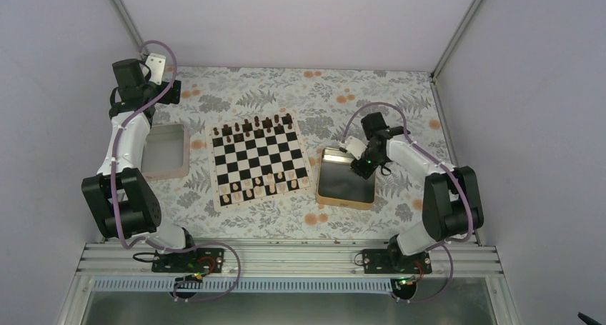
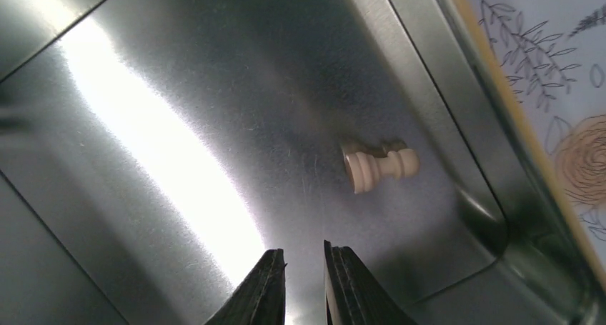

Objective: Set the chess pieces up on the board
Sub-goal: Adjust the chess piece in the storage box.

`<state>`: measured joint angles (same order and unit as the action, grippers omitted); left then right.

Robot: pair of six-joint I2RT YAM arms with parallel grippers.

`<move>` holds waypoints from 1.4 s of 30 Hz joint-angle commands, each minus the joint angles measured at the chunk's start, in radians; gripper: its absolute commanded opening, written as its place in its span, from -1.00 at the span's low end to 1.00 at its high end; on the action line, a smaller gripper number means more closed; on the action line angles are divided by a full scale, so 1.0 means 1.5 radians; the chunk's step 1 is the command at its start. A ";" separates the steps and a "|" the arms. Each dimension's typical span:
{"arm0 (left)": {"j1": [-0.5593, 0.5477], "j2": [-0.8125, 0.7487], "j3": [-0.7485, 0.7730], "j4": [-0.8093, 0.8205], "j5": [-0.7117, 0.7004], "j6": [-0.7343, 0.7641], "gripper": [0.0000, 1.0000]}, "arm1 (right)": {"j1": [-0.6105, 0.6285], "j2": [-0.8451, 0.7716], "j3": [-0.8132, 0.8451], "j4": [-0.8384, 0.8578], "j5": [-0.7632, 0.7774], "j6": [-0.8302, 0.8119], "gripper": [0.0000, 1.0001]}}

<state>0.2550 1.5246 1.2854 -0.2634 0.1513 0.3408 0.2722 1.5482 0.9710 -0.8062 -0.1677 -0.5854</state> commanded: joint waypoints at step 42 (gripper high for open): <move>-0.004 -0.017 -0.010 0.027 -0.015 0.006 1.00 | -0.040 -0.016 0.006 0.017 0.015 -0.916 -0.12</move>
<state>0.2504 1.5242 1.2842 -0.2554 0.1379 0.3405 0.2192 1.5036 0.9745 -0.8085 -0.1619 -1.8198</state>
